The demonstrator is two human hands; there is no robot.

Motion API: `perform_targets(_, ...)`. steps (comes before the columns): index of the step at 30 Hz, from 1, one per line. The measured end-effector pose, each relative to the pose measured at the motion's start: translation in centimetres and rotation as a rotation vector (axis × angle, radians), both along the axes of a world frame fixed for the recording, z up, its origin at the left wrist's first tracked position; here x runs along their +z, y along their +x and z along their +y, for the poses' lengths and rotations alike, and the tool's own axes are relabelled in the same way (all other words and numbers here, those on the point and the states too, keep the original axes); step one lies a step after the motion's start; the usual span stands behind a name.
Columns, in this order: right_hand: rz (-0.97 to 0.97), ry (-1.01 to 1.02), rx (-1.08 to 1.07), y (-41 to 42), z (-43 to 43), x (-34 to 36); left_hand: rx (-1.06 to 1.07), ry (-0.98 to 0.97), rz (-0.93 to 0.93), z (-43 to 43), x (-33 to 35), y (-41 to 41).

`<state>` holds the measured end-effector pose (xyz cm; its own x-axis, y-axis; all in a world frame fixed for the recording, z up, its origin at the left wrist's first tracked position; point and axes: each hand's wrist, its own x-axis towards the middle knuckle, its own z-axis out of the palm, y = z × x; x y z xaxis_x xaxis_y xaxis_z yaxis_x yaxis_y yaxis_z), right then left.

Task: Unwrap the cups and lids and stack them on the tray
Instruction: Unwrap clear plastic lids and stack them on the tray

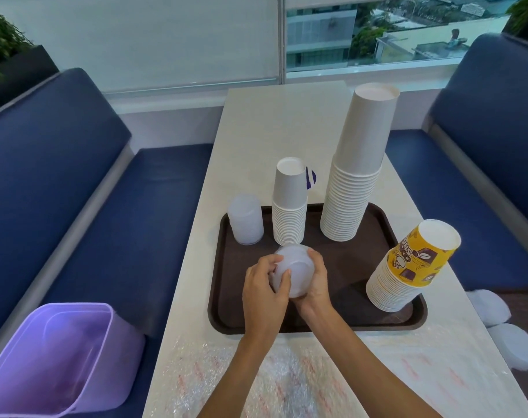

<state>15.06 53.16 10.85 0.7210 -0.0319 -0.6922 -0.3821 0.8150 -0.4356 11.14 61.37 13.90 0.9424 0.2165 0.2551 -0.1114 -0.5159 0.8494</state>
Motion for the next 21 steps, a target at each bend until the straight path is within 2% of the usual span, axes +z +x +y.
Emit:
perform_targets(5,0.070,-0.055,0.013,1.0,-0.7,0.2,0.067,-0.252,0.076,1.3,2.1,2.1)
perform_targets(9,0.084,-0.066,0.011,1.8,-0.8,-0.4,0.222,-0.359,0.082,4.1,5.1,7.1)
perform_targets(14,0.024,-0.106,0.043,2.2,-0.9,-0.1,0.327,-0.281,0.140,6.3,7.1,12.6)
perform_targets(21,-0.017,-0.123,0.042,3.3,-1.6,-0.9,0.292,-0.089,0.234,6.1,5.4,15.9)
